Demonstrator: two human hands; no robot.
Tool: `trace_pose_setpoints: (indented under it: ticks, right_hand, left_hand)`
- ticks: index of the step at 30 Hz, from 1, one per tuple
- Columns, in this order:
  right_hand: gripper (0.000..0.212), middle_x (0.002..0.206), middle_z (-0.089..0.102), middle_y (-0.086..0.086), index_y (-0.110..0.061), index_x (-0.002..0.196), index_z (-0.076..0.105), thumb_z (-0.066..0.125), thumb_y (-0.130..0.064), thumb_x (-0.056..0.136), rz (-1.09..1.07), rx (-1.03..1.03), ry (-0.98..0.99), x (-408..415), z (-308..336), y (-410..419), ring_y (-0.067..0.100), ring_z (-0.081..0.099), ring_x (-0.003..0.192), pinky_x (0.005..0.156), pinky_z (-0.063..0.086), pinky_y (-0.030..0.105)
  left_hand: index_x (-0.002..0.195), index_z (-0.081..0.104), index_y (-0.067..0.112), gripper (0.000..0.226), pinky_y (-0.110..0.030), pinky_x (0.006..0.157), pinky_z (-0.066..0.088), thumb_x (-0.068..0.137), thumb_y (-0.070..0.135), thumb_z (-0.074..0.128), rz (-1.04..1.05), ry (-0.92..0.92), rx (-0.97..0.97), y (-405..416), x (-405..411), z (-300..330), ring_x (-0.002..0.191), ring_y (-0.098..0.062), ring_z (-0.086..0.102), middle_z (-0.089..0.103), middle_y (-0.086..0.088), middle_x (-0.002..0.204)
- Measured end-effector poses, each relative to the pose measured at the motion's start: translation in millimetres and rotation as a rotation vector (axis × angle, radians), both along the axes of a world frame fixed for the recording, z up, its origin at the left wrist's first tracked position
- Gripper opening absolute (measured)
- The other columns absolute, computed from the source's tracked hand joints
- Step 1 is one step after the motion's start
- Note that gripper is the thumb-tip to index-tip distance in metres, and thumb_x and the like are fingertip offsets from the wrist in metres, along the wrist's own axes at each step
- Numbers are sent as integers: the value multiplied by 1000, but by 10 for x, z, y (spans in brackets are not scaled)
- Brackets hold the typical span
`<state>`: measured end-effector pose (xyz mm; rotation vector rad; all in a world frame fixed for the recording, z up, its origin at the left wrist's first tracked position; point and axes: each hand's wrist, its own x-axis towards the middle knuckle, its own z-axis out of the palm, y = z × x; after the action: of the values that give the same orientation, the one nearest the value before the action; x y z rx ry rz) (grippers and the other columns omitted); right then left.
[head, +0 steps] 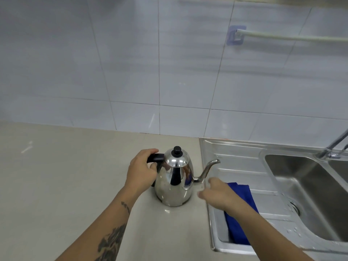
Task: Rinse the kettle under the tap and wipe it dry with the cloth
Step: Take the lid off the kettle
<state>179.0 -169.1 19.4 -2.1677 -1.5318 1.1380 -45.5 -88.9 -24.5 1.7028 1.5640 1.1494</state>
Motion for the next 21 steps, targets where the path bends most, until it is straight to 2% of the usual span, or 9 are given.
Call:
trace_pose_setpoints:
  ticks: [3, 5, 7, 10, 13, 16, 18, 21]
  right_hand:
    - [43, 112, 62, -7, -27, 129, 50, 60, -33, 88, 160, 219, -1, -223, 398, -60, 15, 60, 105, 94, 51, 36]
    - [48, 119, 59, -6, -30, 135, 48, 60, -34, 89, 200, 437, -22, -374, 542, 134, 17, 59, 108, 92, 50, 37]
    - [50, 129, 52, 0, -29, 140, 44, 55, -35, 92, 278, 545, -174, -481, 584, 420, 22, 57, 112, 87, 48, 35]
    - [40, 121, 59, 5, -24, 130, 53, 50, -37, 93, 410, 528, -505, -578, 522, 738, 28, 59, 106, 77, 46, 36]
    - [26, 91, 61, 4, -17, 101, 59, 50, -40, 93, 470, 605, -675, -622, 466, 841, 28, 59, 83, 65, 40, 34]
    - [28, 81, 51, 1, -16, 96, 56, 46, -42, 94, 468, 680, -728, -618, 398, 860, 27, 55, 74, 62, 40, 34]
    - [31, 86, 53, 3, -15, 100, 57, 45, -43, 96, 451, 700, -720, -620, 340, 861, 27, 58, 78, 63, 43, 34]
    - [33, 97, 60, 4, -14, 102, 59, 48, -44, 95, 357, 740, -652, -618, 264, 833, 27, 61, 87, 66, 43, 35]
  left_hand:
    - [113, 66, 26, 37, -30, 99, 47, 85, 3, 60, -62, 56, 11, 20, 81, 67, 108, -11, 60, 63, 16, 112]
    - [106, 68, 27, 34, -33, 97, 50, 84, 2, 59, -78, 52, -7, 43, 85, 96, 105, -10, 61, 64, 17, 106]
    - [104, 69, 25, 33, -35, 97, 51, 84, 1, 60, -81, 29, -26, 61, 67, 115, 102, -9, 62, 66, 16, 102]
    - [102, 69, 27, 32, -35, 97, 51, 85, 2, 61, -81, 16, -27, 56, 57, 116, 101, -7, 63, 67, 19, 100]
    - [105, 68, 31, 34, -34, 98, 50, 86, 4, 61, -73, 2, -22, 33, 42, 62, 104, -7, 62, 66, 19, 103]
    - [109, 67, 33, 38, -27, 97, 47, 86, 4, 60, -80, 22, 5, 23, 12, 8, 108, -8, 59, 65, 21, 107]
    - [111, 68, 30, 38, -21, 94, 43, 86, 3, 60, -73, 41, 8, 23, 4, 27, 108, -8, 59, 65, 20, 106]
    - [112, 69, 25, 36, -22, 93, 45, 86, 2, 61, -56, 39, 0, 39, -1, 54, 104, -10, 61, 67, 15, 104]
